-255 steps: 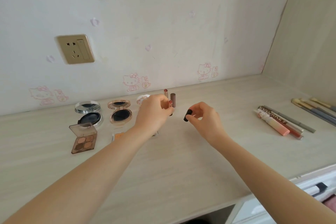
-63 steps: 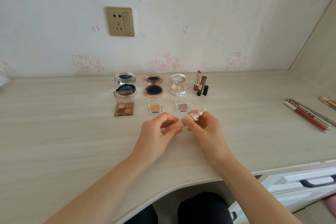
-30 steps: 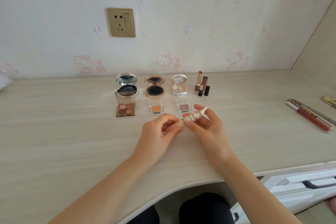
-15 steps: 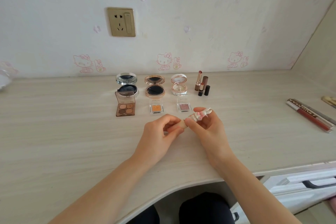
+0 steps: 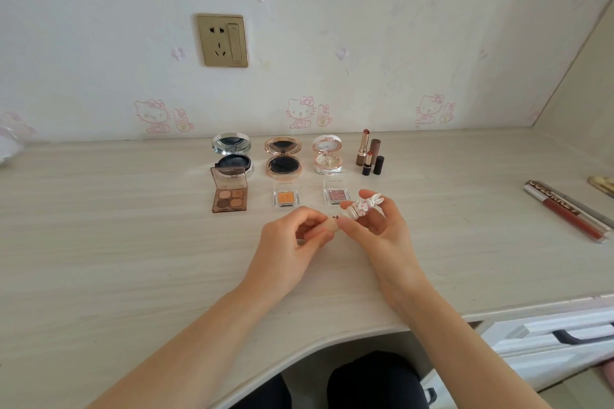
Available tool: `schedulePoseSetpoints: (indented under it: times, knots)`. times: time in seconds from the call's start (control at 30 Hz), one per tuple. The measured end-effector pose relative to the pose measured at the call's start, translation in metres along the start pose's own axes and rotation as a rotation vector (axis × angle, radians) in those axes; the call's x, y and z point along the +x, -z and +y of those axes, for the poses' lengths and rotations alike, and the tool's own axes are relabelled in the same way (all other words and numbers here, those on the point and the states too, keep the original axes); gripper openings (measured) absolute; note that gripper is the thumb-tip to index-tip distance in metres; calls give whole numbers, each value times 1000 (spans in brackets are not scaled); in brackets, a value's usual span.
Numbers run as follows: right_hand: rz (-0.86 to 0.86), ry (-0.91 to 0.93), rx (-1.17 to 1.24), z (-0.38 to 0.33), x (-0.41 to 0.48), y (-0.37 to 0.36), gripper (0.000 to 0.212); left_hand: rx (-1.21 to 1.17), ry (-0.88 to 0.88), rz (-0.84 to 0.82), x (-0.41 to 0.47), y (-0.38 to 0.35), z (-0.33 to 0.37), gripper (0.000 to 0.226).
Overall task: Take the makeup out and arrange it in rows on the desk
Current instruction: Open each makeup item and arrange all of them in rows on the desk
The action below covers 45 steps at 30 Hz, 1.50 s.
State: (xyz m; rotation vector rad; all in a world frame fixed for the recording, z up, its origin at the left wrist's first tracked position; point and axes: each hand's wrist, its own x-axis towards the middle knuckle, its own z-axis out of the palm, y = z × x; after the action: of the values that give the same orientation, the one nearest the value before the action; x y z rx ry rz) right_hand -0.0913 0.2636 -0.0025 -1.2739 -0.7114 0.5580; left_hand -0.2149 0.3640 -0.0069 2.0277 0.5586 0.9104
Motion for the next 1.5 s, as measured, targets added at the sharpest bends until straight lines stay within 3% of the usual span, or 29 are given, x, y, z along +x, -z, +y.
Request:
schedulePoseSetpoints:
  times: [0.1, 0.27, 0.67, 0.83, 1.0, 1.5]
  knots:
    - [49, -5, -48, 0, 1, -1, 29, 17, -12, -11, -1, 0, -1, 17]
    - [-17, -7, -2, 0, 1, 0, 39, 8, 5, 10, 0, 0, -2, 17]
    - [57, -14, -45, 4, 3, 0, 29, 25, -6, -17, -1, -1, -3, 18]
    - [-1, 0, -14, 3, 2, 1, 39, 16, -2, 8, 0, -1, -4, 18]
    - [65, -33, -29, 5, 4, 0, 30, 26, -10, 10, 0, -1, -4, 18]
    - [-18, 9, 143, 0, 3, 6, 20, 3, 3, -6, 0, -2, -3, 17]
